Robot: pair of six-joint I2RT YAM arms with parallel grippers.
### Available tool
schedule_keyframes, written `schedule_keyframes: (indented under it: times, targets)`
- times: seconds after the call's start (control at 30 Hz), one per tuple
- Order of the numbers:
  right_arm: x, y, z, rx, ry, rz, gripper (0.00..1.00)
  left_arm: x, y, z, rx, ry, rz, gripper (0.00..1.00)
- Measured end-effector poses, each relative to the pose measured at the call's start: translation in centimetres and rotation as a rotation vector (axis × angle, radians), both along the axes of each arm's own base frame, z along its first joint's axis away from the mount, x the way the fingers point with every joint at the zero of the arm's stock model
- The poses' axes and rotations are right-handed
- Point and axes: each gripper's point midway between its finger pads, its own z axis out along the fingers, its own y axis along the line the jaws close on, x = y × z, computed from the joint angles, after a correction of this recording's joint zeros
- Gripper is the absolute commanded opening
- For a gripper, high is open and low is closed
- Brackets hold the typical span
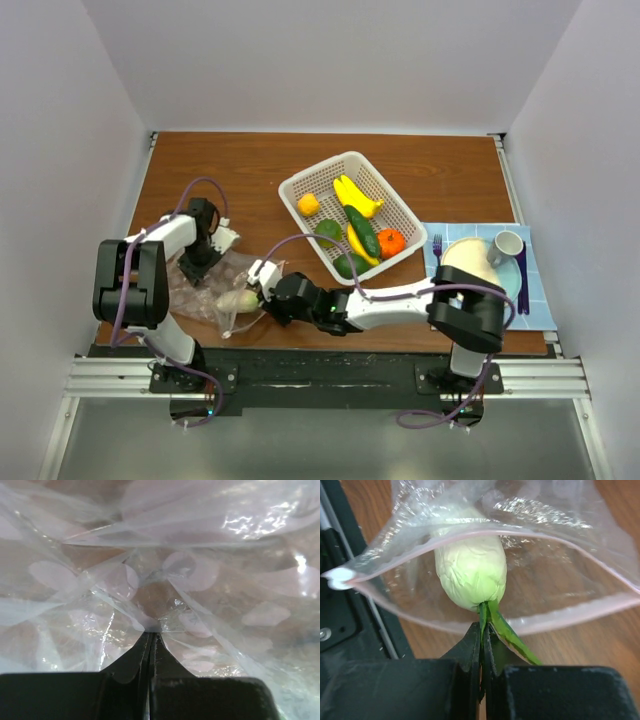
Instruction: Open the zip-top bag and remove the fake food
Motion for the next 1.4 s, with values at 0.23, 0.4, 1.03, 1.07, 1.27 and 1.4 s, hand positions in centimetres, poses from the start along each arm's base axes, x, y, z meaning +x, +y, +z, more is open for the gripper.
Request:
schedule_keyframes:
  times: [0.23, 0.4, 1.03, 1.07, 1.27, 1.4]
  targets:
    - [0.0, -2.9, 6.3, 0.067, -0.044, -0.057, 0.00, 0.6, 0.9, 0.0, 0.051, -0.018, 0.007, 0.02]
    - [1.3, -6.0, 11.8, 0.117, -0.135, -0.152, 0.00, 1.6, 1.8, 0.0, 0.107, -0.058, 0.022, 0.01]
    - [20.4, -20.7, 11.4, -0.079, -0.137, -0.741, 0.74, 14.1, -8.0, 7.2, -0.239, -0.409, 0.058, 0.20]
    - [20.5, -20.6, 10.8, -0.088, -0.115, -0.744, 0.95, 15.0, -8.3, 8.4, -0.254, -0.444, 0.054, 0.22]
    - [19.3, -20.8, 10.4, -0.112, -0.046, -0.739, 0.99, 15.6, -9.6, 14.4, -0.340, -0.558, 0.019, 0.46]
    - [18.0, -21.5, 12.1, -0.078, -0.025, -0.749, 0.99, 13.9, -9.6, 15.5, -0.352, -0.561, 0.009, 0.46]
